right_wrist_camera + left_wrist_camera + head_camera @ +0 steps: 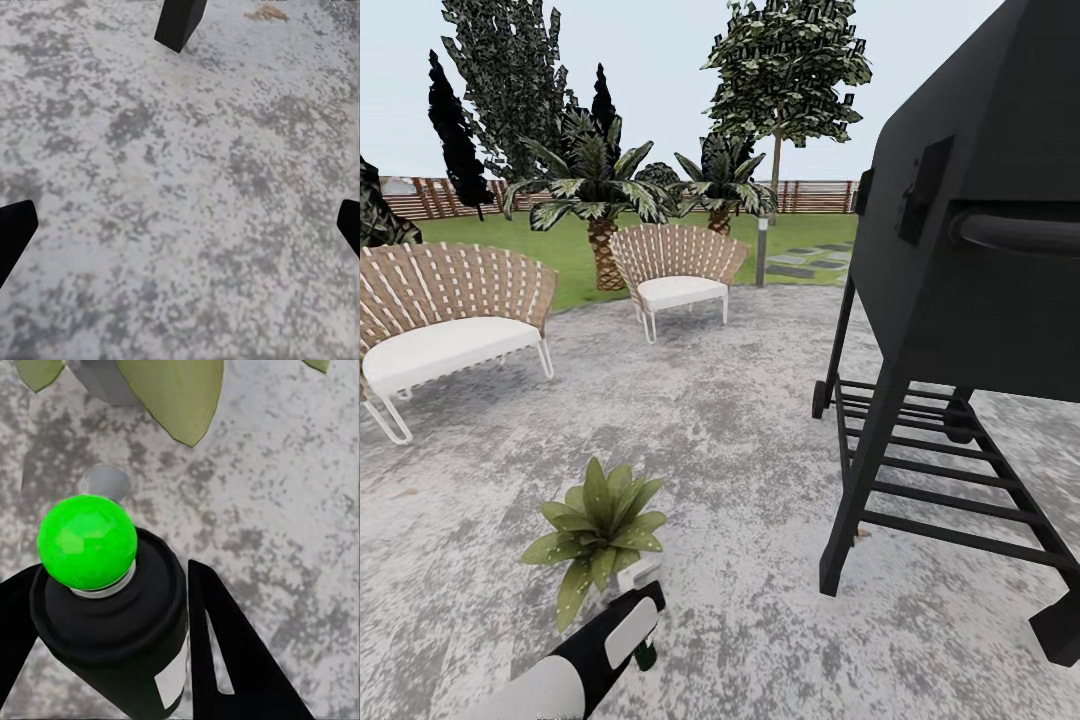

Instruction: Pick up the pesticide atomizer in the garden and spray insectifuge to fully cover both potted plants in the garden.

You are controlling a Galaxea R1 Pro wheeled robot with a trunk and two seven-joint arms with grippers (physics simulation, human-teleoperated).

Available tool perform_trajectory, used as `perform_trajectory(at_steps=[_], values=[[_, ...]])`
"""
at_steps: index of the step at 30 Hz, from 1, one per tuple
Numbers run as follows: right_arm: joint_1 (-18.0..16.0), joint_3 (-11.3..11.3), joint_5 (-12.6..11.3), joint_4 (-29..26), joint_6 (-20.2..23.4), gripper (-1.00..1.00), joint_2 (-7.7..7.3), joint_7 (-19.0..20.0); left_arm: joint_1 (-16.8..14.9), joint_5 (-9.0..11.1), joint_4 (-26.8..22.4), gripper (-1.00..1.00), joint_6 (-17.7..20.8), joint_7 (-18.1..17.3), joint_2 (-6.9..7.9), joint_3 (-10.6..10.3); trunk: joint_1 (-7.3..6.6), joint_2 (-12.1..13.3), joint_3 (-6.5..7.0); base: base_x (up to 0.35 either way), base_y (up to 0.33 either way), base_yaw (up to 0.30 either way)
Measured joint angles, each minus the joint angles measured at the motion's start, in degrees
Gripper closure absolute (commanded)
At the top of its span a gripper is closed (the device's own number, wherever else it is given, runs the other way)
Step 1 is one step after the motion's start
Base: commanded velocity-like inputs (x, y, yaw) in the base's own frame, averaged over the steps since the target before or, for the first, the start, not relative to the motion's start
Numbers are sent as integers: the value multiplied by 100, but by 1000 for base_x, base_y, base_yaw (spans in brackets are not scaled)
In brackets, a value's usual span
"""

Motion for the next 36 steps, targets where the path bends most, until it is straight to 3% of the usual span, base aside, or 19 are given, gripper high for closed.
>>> perform_trajectory(at_steps=[5, 13, 17, 18, 19, 20, 21, 24, 28, 32, 34, 36], values=[[0, 0, -5, -20, -2, -100, 0, 3, -102, 6, -21, 100, 237, 592, -76, 8, 0, 0, 0, 0, 0, 0], [4, 0, -20, -90, -2, -100, 0, 21, -181, 41, -22, 100, 273, 598, -78, 14, 0, 0, 0, 0, 0, 0], [8, 0, -9, -85, -2, -100, 0, 21, -182, 245, -33, 100, 230, 599, -31, 19, 0, 0, 0, 0, 0, 0], [8, 0, -3, -80, -2, -100, 0, 21, -184, 251, -70, 100, 217, 616, -9, 89, 0, 0, 0, 0, 0, 0], [9, 0, 4, -76, -2, -100, 0, 21, -189, 231, -247, 100, 213, 678, 7, 310, 0, 0, 1, 0, 0, 0], [9, 0, 9, -63, -2, -100, 0, 21, -189, 204, -519, 100, 213, 942, 14, 526, 0, 0, 1, 0, 0, 0], [9, 0, 11, -52, -2, -100, 0, 18, -185, 201, -732, 100, 207, 1249, 24, 617, 0, 0, 0, 0, 0, 0], [9, 0, 13, -27, -2, -100, 0, 13, -165, 192, -1249, 100, 195, 1837, 52, 701, 0, 0, 0, 0, 0, 0], [9, -3, 12, 61, 4, -100, -20, 29, -139, 192, -1566, 100, 197, 2177, 98, 727, 0, 0, 0, 0, 0, 0], [8, 5, 10, 237, -1, -100, -76, 39, -137, 212, -1565, 100, 256, 2251, 113, 748, 0, 0, 0, 0, 0, 0], [8, 4, 10, 215, -2, -100, -76, 39, -148, 265, -1510, 100, 497, 2207, 107, 755, 0, 0, 0, 0, 0, 0], [9, 3, 5, 203, -2, -100, -70, 39, -164, 283, -1459, 100, 1113, 2190, 98, 756, 0, 0, 0, 0, 0, 0]])
